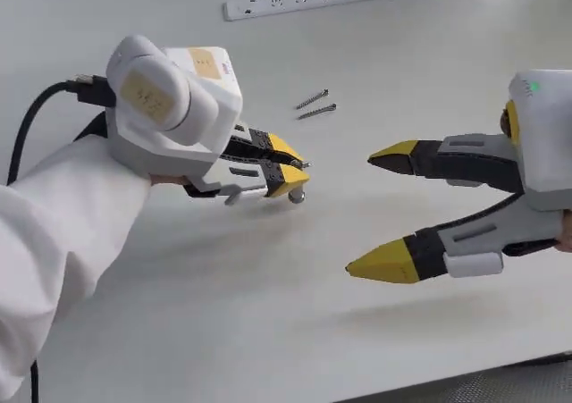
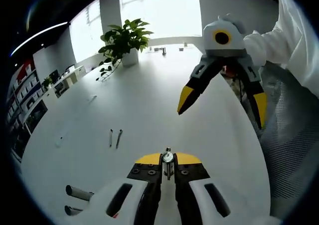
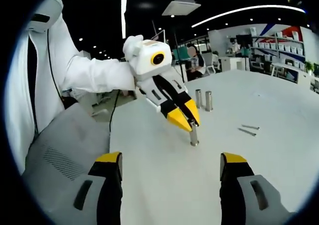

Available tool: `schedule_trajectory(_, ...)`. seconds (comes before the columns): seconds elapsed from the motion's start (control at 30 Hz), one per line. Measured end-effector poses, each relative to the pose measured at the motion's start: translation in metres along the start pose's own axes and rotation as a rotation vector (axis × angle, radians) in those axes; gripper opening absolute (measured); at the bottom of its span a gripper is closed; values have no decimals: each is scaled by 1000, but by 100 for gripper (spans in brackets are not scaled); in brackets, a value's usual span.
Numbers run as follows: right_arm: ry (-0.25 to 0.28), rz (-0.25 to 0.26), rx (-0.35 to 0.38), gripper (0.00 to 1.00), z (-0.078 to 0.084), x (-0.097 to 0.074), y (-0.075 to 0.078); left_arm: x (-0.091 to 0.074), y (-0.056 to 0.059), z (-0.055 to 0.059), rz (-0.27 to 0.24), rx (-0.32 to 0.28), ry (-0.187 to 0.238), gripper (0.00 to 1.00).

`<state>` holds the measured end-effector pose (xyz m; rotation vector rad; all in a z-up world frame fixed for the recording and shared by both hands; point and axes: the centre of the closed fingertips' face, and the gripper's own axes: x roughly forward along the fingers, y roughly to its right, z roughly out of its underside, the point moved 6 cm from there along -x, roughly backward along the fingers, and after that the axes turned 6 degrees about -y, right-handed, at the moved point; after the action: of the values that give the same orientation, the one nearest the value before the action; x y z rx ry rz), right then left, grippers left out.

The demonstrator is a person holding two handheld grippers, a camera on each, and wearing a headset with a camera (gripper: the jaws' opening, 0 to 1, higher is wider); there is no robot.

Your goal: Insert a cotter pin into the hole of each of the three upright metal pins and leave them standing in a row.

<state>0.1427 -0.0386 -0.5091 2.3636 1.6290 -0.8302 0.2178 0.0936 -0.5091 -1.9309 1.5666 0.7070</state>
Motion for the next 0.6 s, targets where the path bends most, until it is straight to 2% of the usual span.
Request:
schedule_trajectory(0.1,-2,29,5,80,0,-4,2,-8,-9,6,-5,1,-7,6)
schedule_trajectory(0.23,-13,31,12,80,1,-10,1,-18,-19,15,9,-6,-25,6)
schedule_trajectory(0.37,-27,33,19,79,2,-12,0,-24,-24,22,24,-23,-14,6)
schedule_trajectory(0.6,-36,51,33,77,3,-14,1,-28,-29,34,16,4,-48,6)
